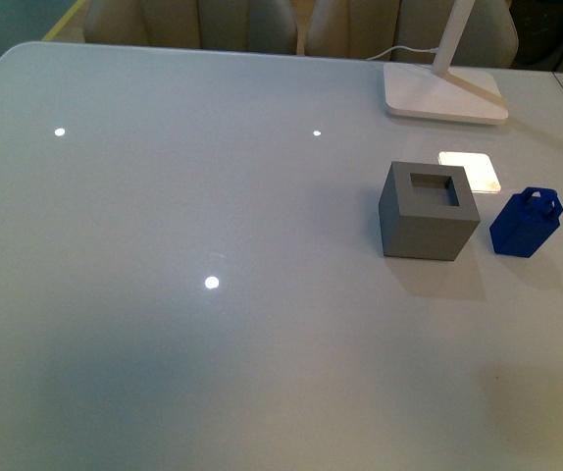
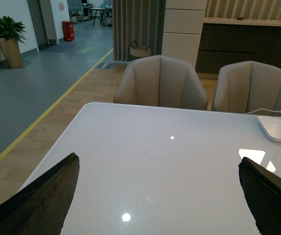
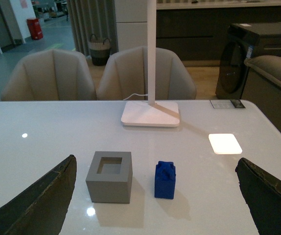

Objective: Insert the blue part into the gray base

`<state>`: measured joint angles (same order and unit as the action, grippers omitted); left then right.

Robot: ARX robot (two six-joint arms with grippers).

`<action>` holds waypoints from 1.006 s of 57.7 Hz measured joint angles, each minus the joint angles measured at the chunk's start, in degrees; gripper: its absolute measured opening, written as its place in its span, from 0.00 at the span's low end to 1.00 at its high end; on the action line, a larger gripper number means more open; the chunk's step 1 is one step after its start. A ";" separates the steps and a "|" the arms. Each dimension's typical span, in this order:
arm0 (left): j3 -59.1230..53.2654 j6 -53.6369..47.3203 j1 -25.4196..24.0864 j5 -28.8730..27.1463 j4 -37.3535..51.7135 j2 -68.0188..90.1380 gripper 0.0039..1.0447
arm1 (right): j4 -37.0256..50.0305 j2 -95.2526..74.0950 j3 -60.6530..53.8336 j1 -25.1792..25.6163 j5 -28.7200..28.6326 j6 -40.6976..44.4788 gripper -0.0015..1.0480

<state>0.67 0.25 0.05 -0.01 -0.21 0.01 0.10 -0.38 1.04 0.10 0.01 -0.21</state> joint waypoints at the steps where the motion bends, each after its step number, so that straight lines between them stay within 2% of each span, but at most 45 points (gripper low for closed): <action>1: 0.00 0.00 0.00 0.00 0.00 0.00 0.93 | 0.00 0.02 0.00 0.00 0.00 0.00 0.91; 45: 0.00 -0.02 0.00 0.00 0.00 0.00 0.93 | -0.02 -0.02 0.02 0.00 0.02 0.00 0.91; 48: 0.00 0.00 0.00 0.00 0.00 0.00 0.93 | -10.27 -5.16 3.98 -0.52 2.69 -2.69 0.91; 53: 0.00 -0.02 0.00 0.04 0.00 -0.02 0.93 | -23.96 -17.81 11.23 0.79 2.21 -6.29 0.91; 58: 0.00 0.00 0.00 0.00 0.00 0.00 0.93 | -23.85 -28.41 15.43 4.37 -2.10 -7.54 0.91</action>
<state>0.67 0.25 0.05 -0.01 -0.21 0.01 -23.75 -28.80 16.47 4.47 -2.09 -7.75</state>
